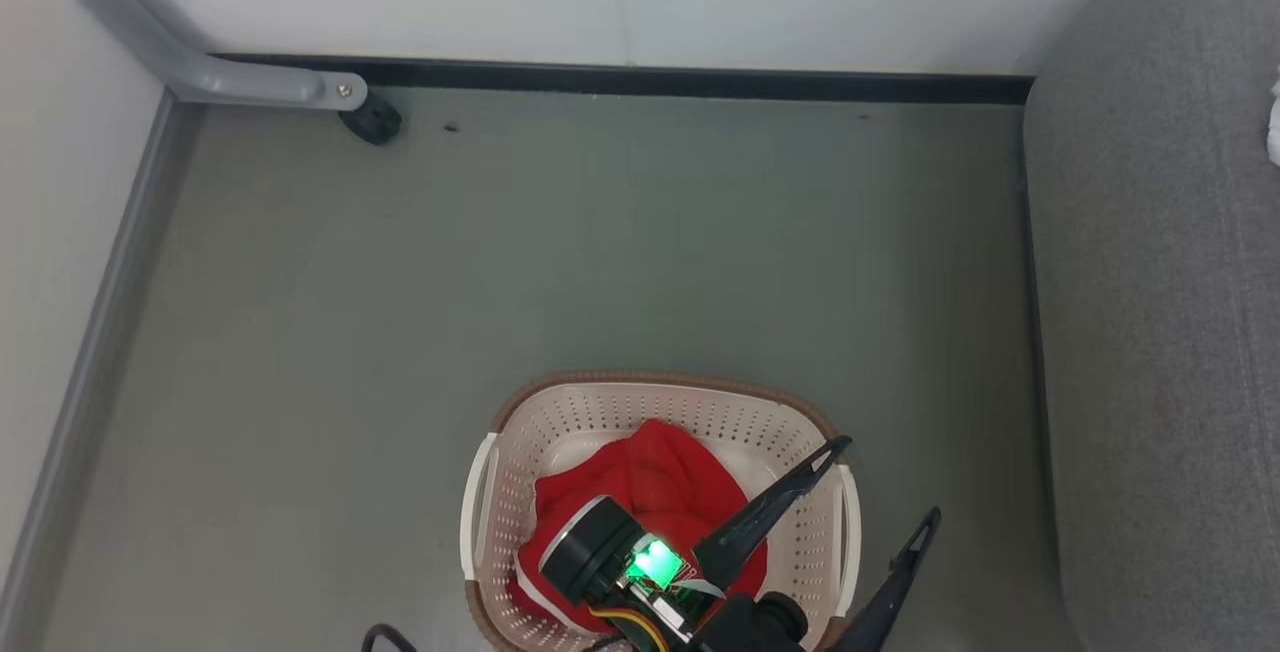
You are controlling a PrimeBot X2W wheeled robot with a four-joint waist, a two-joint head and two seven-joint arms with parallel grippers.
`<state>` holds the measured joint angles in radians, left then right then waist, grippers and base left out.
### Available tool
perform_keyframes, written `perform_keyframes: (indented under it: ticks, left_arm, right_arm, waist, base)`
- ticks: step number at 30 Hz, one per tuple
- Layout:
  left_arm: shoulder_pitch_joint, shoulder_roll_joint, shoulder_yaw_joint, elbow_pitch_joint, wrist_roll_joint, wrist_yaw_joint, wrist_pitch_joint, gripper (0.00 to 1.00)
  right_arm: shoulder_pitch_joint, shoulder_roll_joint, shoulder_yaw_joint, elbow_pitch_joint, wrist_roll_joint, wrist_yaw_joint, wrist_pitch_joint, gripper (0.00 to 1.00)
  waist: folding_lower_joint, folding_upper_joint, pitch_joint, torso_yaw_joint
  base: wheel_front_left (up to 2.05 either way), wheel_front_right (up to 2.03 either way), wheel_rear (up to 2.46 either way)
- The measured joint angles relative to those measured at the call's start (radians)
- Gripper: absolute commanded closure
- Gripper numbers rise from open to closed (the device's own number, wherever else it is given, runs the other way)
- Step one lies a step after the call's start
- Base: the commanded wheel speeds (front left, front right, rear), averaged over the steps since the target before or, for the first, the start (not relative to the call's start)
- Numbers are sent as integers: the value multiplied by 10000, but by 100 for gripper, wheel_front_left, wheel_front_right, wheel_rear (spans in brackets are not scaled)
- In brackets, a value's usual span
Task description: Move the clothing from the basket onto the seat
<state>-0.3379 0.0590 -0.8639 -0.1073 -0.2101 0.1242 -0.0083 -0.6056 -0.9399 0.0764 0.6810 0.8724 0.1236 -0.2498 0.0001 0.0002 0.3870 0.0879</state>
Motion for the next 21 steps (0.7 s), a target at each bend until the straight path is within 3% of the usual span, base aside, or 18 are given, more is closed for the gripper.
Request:
perform_keyframes:
  ticks: [9, 21]
  left_arm:
    - [-559, -4, -119, 412, -224, 2, -566, 0]
    - [-899, -15, -232, 980, -479, 0, -1026, 0]
  right_arm:
    - [-34, 209, -569, 1386, 58, 0, -29, 100]
    - [-259, 635, -683, 2412, 36, 0, -42, 100]
  waist:
    - [1, 0, 822, 82]
    - [-1, 0, 777, 113]
  base:
    - [0, 0, 0]
    - [0, 0, 0]
